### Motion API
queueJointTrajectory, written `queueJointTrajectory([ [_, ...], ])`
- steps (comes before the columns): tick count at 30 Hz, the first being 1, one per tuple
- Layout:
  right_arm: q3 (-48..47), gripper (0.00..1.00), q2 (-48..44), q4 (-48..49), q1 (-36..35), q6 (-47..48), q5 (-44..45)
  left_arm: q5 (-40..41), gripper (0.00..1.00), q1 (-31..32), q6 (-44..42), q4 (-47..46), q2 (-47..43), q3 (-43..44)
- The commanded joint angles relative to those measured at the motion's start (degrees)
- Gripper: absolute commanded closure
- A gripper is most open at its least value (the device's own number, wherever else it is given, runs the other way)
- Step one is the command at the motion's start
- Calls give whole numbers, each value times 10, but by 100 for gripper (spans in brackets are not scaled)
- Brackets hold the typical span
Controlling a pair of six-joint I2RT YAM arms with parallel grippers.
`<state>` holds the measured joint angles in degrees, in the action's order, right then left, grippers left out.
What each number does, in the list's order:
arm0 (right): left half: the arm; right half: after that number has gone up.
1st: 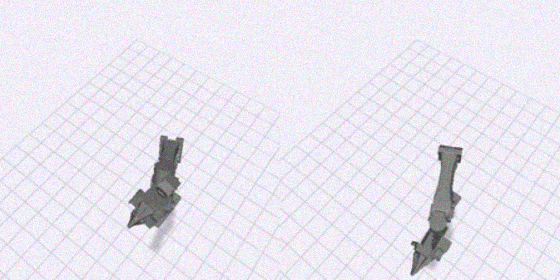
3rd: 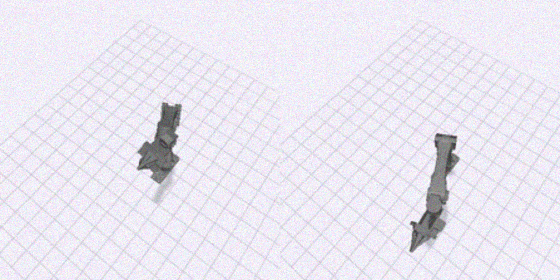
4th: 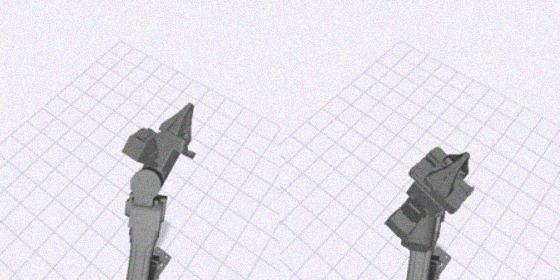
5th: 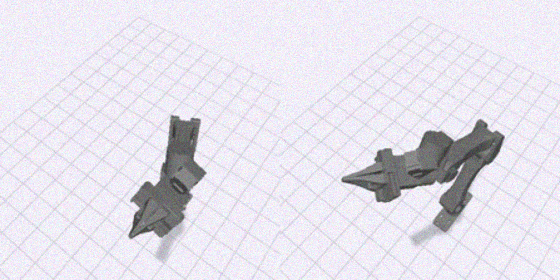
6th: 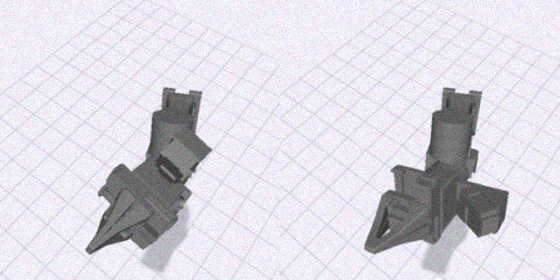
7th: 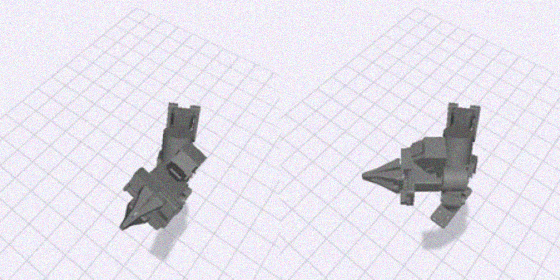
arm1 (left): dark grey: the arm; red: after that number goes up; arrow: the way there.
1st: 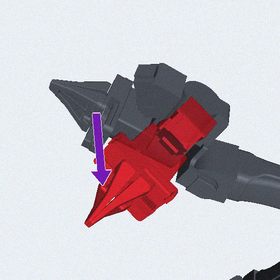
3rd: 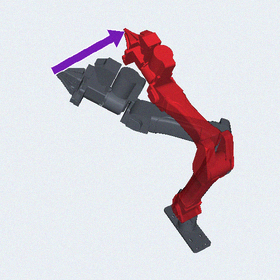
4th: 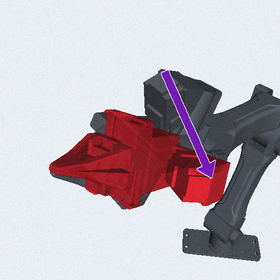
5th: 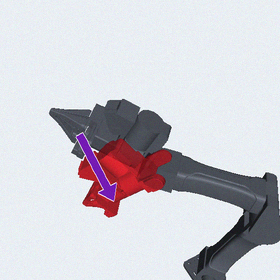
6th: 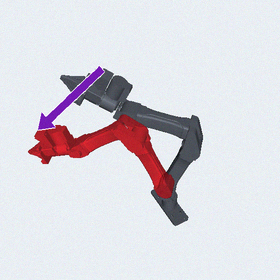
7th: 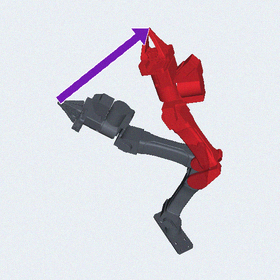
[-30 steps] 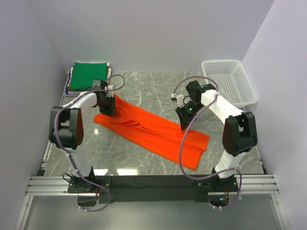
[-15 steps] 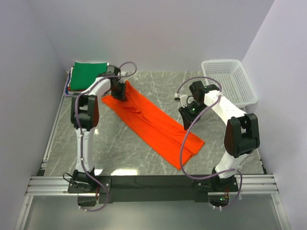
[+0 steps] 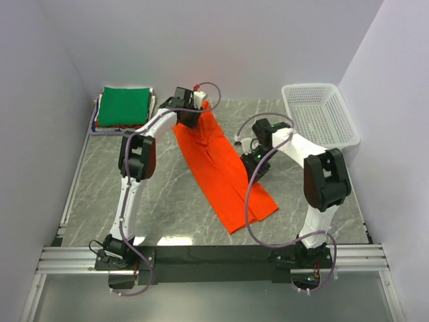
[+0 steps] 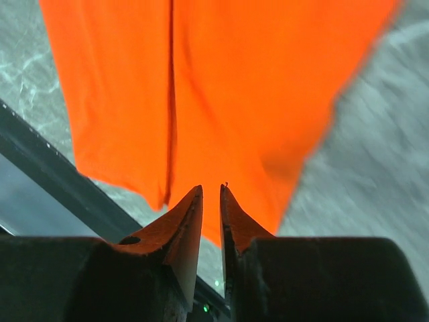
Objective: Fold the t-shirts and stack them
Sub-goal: Fold the tshirt
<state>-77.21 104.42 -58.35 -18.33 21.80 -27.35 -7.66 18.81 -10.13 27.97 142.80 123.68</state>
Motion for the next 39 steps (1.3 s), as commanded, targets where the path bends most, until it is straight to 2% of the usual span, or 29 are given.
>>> queueJointTrajectory([
  [1,20,77,20,40,-34,-36,11,0,59,-26,32,-68,-84,-1],
  [3,28,79,38,51,-52,-51,19,-20,56,-41,72,-65,-107,-6],
  [7,45,82,64,66,-79,-71,24,-84,48,-66,135,-77,-193,-90],
  [16,72,84,85,87,-175,-96,-42,-135,60,-80,191,-23,-307,-264],
  [22,13,82,93,80,-232,-100,-177,-140,60,-48,230,-32,-318,-320],
  [28,-12,69,0,40,-223,-69,-234,-137,60,1,261,-39,-275,-302],
  [33,0,69,-66,32,-179,-63,-220,-126,64,15,275,-47,-221,-275],
  [39,-3,70,-62,14,-87,-63,-217,-113,67,17,267,-5,-140,-223],
])
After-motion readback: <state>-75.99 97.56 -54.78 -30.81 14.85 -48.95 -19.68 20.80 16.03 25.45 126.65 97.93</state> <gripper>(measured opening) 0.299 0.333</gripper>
